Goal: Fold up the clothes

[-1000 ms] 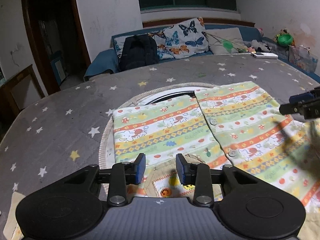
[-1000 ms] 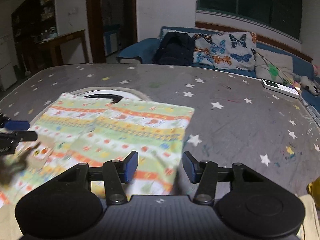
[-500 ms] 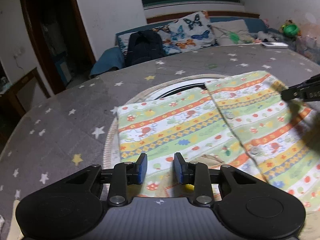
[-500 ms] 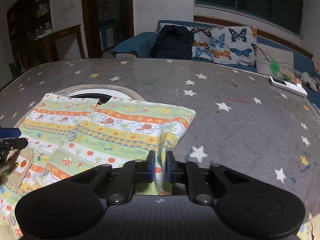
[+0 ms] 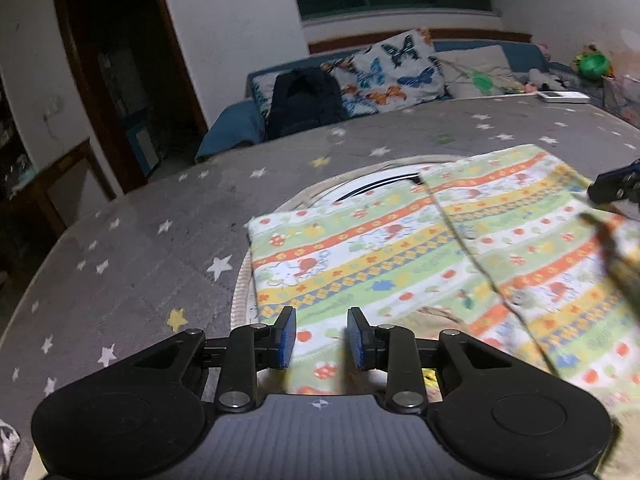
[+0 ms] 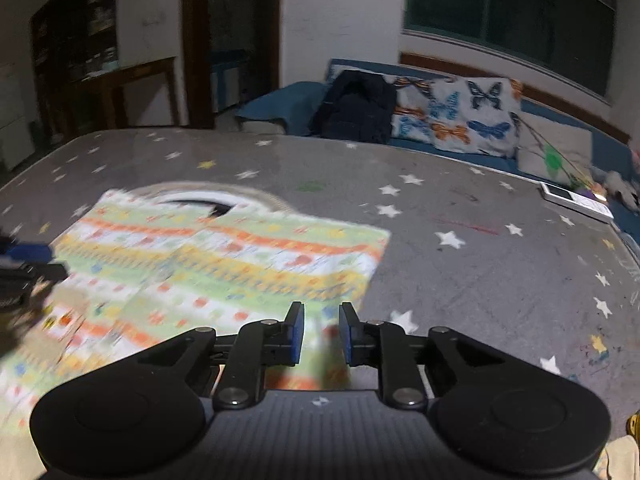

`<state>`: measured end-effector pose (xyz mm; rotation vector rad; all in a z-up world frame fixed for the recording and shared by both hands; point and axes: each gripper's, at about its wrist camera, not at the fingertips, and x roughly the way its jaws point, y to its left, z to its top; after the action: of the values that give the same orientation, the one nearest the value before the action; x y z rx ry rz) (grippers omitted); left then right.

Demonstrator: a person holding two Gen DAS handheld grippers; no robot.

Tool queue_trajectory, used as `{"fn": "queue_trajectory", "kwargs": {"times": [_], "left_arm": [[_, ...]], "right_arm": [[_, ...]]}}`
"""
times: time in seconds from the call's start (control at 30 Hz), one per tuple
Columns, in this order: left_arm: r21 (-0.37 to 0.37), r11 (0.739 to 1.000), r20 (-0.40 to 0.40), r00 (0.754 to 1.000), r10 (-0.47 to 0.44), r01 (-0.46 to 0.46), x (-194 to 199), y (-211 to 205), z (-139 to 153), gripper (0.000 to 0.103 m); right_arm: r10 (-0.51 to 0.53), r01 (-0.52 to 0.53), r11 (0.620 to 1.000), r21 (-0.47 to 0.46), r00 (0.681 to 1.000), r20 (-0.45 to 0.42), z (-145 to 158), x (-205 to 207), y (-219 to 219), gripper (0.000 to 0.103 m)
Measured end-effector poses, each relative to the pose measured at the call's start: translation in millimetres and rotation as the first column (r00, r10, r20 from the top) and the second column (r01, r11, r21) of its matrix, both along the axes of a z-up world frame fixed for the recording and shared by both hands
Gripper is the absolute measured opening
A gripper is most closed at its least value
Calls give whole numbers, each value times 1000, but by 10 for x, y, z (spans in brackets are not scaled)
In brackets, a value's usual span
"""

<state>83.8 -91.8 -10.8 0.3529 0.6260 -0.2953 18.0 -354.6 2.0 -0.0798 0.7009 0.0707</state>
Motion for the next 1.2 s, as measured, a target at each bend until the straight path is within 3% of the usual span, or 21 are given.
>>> {"fn": "queue_trajectory", "kwargs": {"times": [0.2,0.33,0.5,0.73,1.03,1.2], "left_arm": [[15,999,7,999,-31,31,-285,-8,-4,33],[28,999,13,999,-42,42,-428,36,-30,34],[31,999,26,999,-40,39,-509,92,-72,35],[52,998,43,999,-33,31,-571,118,-94,35],[52,998,46,999,-22,20,-602,165,-102,36],[60,998,50,999,-19,16,-615,178,-90,38]], "right_arm": [[36,-35,999,-35,999,14,-6,-300,45,20],[8,-8,1000,16,999,33,29,-523,-80,25],[-76,71,993,90,996,52,99,-792,-376,28],[-224,222,973,62,974,37,-4,-1055,-842,32],[-419,417,907,58,906,51,-61,-1295,-1457,33],[-426,424,905,31,904,49,-66,-1334,-1493,31]]}}
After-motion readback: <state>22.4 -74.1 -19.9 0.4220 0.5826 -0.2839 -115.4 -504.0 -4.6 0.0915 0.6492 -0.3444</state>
